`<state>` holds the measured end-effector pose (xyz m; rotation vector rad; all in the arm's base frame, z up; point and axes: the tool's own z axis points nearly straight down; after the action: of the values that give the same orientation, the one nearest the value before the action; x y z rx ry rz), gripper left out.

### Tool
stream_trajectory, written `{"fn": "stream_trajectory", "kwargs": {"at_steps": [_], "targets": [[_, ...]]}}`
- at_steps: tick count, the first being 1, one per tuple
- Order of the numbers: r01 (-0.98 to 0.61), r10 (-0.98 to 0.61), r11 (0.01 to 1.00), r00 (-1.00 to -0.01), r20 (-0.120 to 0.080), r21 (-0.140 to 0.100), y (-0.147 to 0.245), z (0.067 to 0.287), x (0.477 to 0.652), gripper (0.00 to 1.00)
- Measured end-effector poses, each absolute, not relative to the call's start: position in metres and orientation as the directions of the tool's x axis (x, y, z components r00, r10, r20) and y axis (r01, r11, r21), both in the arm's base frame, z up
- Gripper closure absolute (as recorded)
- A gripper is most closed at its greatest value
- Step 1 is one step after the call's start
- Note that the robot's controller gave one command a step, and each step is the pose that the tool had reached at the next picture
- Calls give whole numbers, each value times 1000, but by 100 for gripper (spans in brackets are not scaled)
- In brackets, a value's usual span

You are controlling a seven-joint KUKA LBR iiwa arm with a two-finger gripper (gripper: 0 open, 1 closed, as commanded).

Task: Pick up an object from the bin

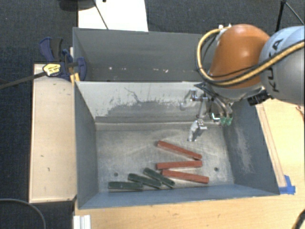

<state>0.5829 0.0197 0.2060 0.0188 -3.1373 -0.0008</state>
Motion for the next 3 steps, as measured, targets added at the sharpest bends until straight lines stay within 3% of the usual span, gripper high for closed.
{"fn": "stream_trajectory", "kwargs": {"at_steps": [1, 2, 3], "targets": [[-12, -12, 1000, -1000, -4, 1, 20, 210, 585, 0], [22, 22, 1000, -1000, -8, 1, 23, 154, 571, 0], [24, 24, 1000, -1000, -19, 2, 16, 77, 578, 100]]}}
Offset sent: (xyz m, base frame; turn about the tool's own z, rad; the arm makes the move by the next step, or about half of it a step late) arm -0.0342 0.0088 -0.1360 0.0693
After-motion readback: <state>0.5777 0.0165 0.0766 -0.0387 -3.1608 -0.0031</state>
